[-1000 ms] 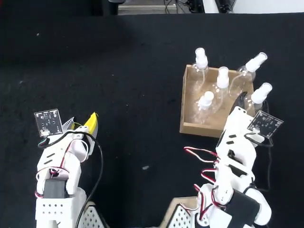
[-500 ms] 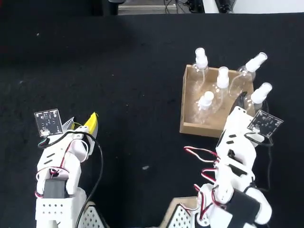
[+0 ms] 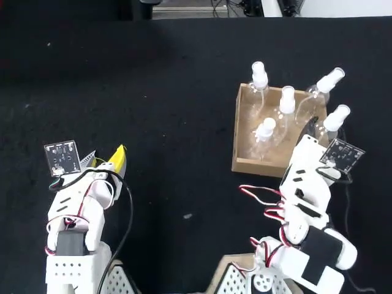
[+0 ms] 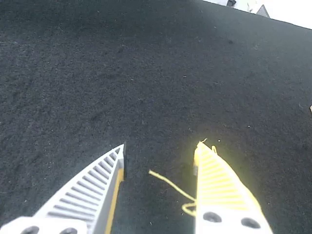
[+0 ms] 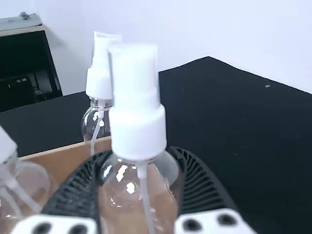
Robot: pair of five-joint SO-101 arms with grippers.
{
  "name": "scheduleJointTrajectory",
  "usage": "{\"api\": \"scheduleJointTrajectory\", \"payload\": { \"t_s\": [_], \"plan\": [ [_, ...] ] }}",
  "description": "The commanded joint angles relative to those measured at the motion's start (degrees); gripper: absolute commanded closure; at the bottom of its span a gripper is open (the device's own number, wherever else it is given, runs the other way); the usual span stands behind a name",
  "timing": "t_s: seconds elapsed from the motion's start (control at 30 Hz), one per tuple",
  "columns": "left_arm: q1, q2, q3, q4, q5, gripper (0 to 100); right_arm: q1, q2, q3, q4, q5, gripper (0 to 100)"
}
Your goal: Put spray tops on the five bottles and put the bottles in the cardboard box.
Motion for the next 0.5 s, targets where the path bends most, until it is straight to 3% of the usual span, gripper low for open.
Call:
{"api": "scheduleJointTrajectory", "payload": {
  "t_s": [0.0, 0.17, 0.47],
  "plan": [
    [0.13, -0.7, -0.48, -1.23, 0.09, 79, -0.62, 0.13, 0.22, -2.02, 0.18, 98.2],
    [0.13, -0.7, -0.48, -1.23, 0.09, 79, -0.62, 0.13, 0.4, -1.93, 0.18, 89.0],
    [0.13, -0.7, -0.48, -1.23, 0.09, 79, -0.7, 0.13, 0.13, 2.64, 0.18, 88.9]
  ]
}}
